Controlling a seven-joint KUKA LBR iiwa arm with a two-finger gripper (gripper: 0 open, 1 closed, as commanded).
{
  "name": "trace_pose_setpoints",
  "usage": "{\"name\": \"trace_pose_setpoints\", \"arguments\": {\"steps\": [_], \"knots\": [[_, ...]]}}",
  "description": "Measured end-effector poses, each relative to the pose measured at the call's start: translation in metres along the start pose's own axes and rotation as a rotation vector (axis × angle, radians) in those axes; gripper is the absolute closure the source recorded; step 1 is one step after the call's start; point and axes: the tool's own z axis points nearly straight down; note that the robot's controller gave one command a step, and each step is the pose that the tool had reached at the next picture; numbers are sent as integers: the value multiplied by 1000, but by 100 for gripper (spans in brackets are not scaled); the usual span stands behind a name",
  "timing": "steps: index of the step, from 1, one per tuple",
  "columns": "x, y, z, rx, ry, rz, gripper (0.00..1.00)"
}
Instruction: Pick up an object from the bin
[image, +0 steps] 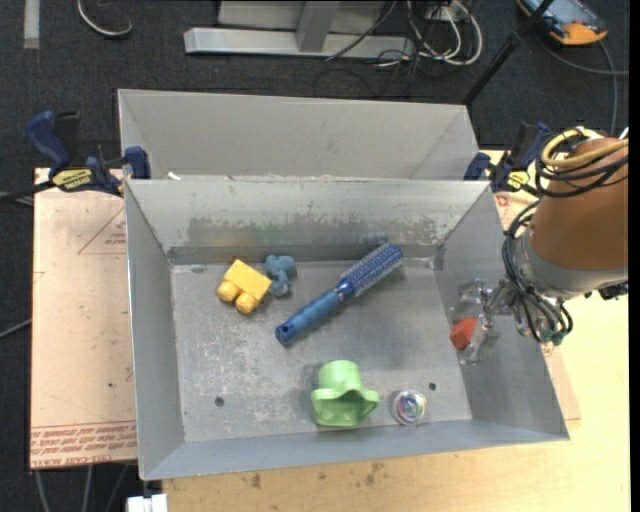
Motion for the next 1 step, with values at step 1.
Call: {"name": "trace_pose_setpoints", "arguments": {"steps": [1], "knots": [[-20,-37,-45,2,3,-83,100]]}}
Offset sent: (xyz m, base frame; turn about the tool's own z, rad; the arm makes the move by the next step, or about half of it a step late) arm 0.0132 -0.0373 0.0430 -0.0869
